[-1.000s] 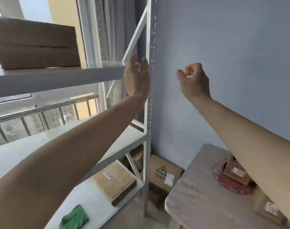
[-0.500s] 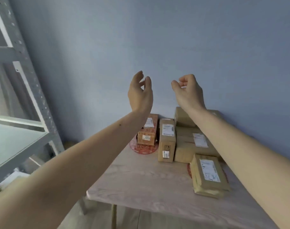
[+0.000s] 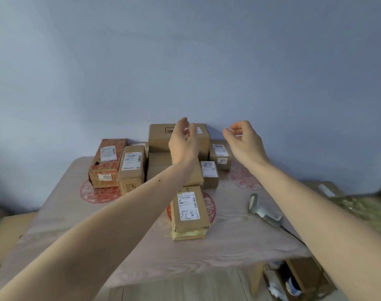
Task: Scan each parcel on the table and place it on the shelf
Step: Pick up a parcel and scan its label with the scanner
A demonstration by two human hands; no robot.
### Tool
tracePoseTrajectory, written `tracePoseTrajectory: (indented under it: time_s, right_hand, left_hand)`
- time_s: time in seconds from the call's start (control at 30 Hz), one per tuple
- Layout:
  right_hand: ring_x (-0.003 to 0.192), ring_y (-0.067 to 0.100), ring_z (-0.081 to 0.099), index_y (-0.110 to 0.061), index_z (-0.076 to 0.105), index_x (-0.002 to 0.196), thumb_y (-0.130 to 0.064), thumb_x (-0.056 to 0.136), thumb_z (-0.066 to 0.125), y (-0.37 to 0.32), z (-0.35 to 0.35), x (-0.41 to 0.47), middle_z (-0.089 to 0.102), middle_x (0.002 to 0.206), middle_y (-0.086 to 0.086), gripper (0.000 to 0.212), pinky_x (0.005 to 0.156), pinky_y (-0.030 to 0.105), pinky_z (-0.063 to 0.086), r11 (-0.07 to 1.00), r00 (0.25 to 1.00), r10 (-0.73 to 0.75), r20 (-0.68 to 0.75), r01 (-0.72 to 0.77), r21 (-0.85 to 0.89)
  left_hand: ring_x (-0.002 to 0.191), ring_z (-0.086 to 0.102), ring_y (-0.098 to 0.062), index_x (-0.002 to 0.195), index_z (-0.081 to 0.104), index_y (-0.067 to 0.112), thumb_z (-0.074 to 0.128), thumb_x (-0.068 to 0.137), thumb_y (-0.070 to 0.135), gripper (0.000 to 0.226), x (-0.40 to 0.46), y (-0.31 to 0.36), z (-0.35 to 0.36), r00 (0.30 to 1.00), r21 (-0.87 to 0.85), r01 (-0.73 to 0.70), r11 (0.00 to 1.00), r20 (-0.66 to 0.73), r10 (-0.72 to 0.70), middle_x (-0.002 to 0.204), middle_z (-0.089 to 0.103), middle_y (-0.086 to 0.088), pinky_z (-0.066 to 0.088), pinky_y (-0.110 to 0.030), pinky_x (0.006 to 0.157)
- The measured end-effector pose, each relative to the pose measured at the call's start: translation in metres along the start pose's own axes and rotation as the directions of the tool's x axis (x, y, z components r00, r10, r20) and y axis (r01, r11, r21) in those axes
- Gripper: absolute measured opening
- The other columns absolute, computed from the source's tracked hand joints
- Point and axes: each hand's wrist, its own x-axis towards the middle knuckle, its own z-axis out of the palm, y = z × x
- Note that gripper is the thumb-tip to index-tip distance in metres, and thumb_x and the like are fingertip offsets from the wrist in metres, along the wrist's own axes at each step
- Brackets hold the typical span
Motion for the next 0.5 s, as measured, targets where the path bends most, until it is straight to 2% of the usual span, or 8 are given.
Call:
tracePoseTrajectory:
  time_s: [0.1, 0.23, 0.33, 0.5]
  right_hand:
    - [0.102, 0.015, 0.056, -0.012, 0.053, 0.123, -0.035, 0.098, 0.056, 0.042, -0.012, 0.021, 0.056, 0.107, -0.005, 0.034, 0.082, 0.026, 0.039, 0.999, 0.999, 0.041, 0.023, -0.041, -0.022]
    - [0.099, 0.011, 0.054, -0.012, 0.054, 0.124, -0.034, 0.098, 0.057, 0.096, -0.020, 0.050, 0.056, 0.107, -0.006, 0.034, 0.083, 0.025, 0.038, 0.996, 0.994, 0.071, 0.082, -0.066, -0.063]
    - [0.098, 0.010, 0.054, -0.013, 0.056, 0.124, -0.034, 0.098, 0.058, 0.136, -0.022, 0.070, 0.059, 0.111, -0.003, 0.034, 0.076, 0.022, 0.037, 0.991, 0.985, 0.111, 0.132, -0.099, -0.093]
    - [0.093, 0.008, 0.057, -0.013, 0.057, 0.122, -0.034, 0.097, 0.060, 0.211, -0.018, 0.088, 0.062, 0.113, -0.001, 0.033, 0.066, 0.012, 0.039, 0.978, 0.962, 0.185, 0.200, -0.159, -0.138]
  left_hand:
    - [0.107, 0.049, -0.001, 0.143, 0.047, 0.018, 0.047, 0.103, 0.032, 0.042, 0.007, -0.023, 0.042, 0.997, 0.024, 0.043, 0.999, 0.060, -0.044, 0.126, 0.055, 0.010, 0.036, -0.019, 0.089]
    - [0.109, 0.051, -0.004, 0.140, 0.051, 0.017, 0.048, 0.102, 0.031, 0.040, 0.025, -0.060, 0.094, 0.990, 0.064, 0.089, 0.994, 0.104, -0.095, 0.131, 0.058, 0.005, 0.036, -0.021, 0.091]
    - [0.118, 0.055, -0.012, 0.140, 0.052, 0.018, 0.048, 0.102, 0.032, 0.040, 0.038, -0.086, 0.128, 0.977, 0.082, 0.164, 0.983, 0.125, -0.173, 0.133, 0.059, 0.004, 0.038, -0.023, 0.093]
    - [0.127, 0.051, -0.015, 0.143, 0.049, 0.017, 0.047, 0.103, 0.031, 0.042, 0.049, -0.131, 0.176, 0.945, 0.130, 0.273, 0.953, 0.151, -0.291, 0.140, 0.055, 0.002, 0.039, -0.026, 0.100]
